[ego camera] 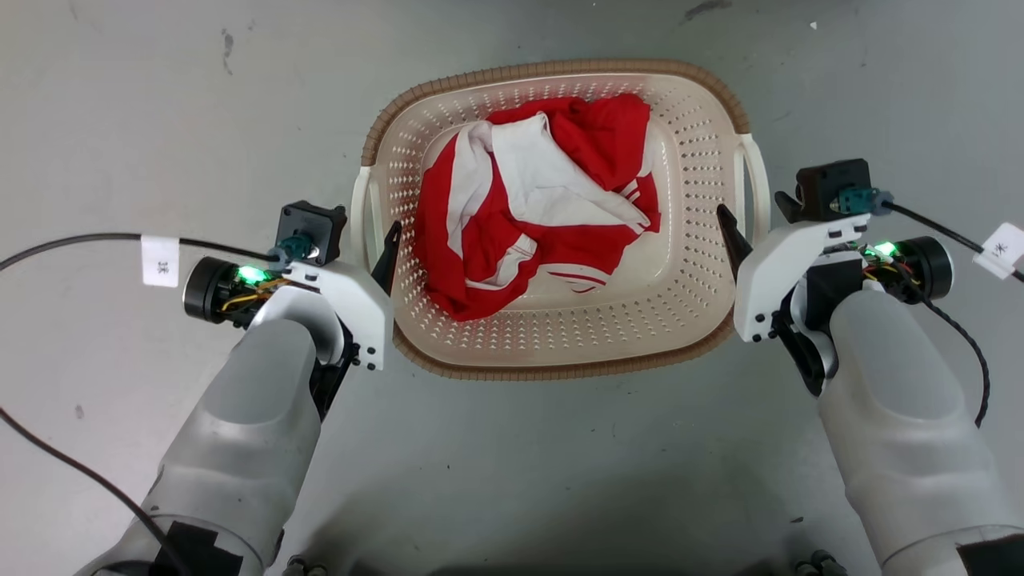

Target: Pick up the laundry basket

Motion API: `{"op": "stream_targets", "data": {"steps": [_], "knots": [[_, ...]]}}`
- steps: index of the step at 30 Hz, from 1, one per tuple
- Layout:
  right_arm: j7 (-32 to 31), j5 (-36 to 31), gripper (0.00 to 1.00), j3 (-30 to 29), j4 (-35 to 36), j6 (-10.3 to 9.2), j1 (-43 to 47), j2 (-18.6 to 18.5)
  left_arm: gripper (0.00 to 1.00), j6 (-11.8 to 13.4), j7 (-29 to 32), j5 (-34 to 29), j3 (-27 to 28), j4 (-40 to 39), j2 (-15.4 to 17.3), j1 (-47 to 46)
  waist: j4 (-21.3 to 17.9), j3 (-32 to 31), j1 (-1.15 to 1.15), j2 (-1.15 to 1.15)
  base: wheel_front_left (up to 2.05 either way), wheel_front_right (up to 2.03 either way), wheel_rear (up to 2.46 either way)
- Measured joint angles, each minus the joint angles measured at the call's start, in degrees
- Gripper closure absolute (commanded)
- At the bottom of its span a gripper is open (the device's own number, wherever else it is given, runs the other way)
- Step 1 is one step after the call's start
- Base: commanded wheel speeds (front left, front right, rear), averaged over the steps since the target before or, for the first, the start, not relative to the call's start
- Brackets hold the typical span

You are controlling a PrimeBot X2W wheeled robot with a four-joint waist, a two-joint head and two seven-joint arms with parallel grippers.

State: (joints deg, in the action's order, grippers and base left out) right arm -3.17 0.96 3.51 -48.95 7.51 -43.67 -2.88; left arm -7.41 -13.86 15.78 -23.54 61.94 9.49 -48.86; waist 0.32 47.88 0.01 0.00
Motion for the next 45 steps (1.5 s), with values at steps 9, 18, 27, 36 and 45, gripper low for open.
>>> {"op": "stream_targets", "data": {"steps": [9,18,27,36,45], "knots": [[-1.7,1.0,0.0,1.1,-7.2,0.0,-5.4,0.0,0.0,0.0,3.7,6.0,-8.2,3.2,0.1,-3.9,0.7,1.9,0.0,0.0,0.0,0.0,0.0],[-3.0,-0.8,0.0,1.1,-12.2,0.0,-9.7,0.0,0.0,0.0,6.1,11.9,-14.9,3.3,1.4,-6.5,1.2,3.6,0.0,0.0,0.0,0.0,0.0],[-3.2,-1.9,0.0,0.0,-15.6,0.0,-11.7,0.0,0.0,0.0,6.7,15.9,-20.0,3.8,1.6,-8.3,2.0,4.6,0.0,0.0,0.0,0.0,0.0],[-2.9,-2.8,0.6,0.1,-17.6,0.0,-12.8,0.0,1.0,0.0,6.6,19.5,-23.9,4.2,1.5,-9.2,2.4,4.7,-0.01,0.0,0.0,0.0,0.0],[-2.9,-1.9,1.0,0.9,-19.4,-0.1,-12.9,0.2,1.0,0.0,6.7,23.4,-28.0,3.8,2.0,-9.0,2.5,3.6,-0.01,0.0,0.0,0.0,0.0]]}}
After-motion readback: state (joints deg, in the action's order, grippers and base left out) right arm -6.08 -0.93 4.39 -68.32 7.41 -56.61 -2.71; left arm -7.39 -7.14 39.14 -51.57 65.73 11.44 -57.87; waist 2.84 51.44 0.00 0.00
